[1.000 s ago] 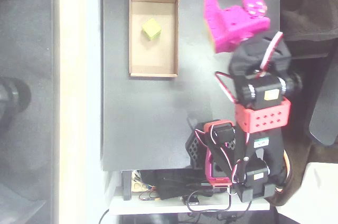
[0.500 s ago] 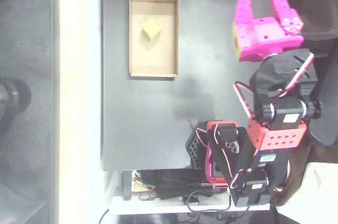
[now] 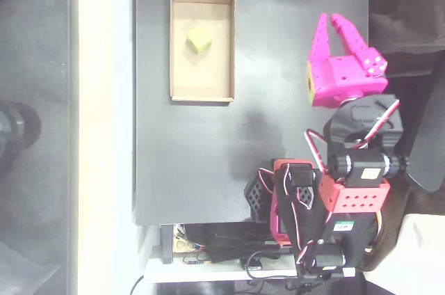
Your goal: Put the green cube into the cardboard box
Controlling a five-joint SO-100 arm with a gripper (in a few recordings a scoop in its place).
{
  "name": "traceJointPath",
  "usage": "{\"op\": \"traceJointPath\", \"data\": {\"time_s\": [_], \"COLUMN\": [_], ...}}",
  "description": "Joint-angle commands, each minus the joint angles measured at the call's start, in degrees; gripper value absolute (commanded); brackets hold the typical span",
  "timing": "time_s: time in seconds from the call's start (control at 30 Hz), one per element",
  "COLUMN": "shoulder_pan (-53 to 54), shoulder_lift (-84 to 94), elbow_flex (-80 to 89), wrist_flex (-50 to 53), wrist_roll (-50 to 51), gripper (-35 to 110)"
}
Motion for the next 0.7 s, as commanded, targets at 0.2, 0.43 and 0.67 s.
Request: {"op": "traceJointPath", "data": {"time_s": [0.2, 0.43, 0.67], "shoulder_pan": [-0.4, -0.5, -0.7], "shoulder_lift": [14.9, 20.7, 26.5], "elbow_flex": [19.8, 33.0, 43.9], "wrist_flex": [-0.3, -0.2, 0.3], "wrist_roll": [1.2, 1.1, 0.7], "gripper": [2, 3, 3]}}
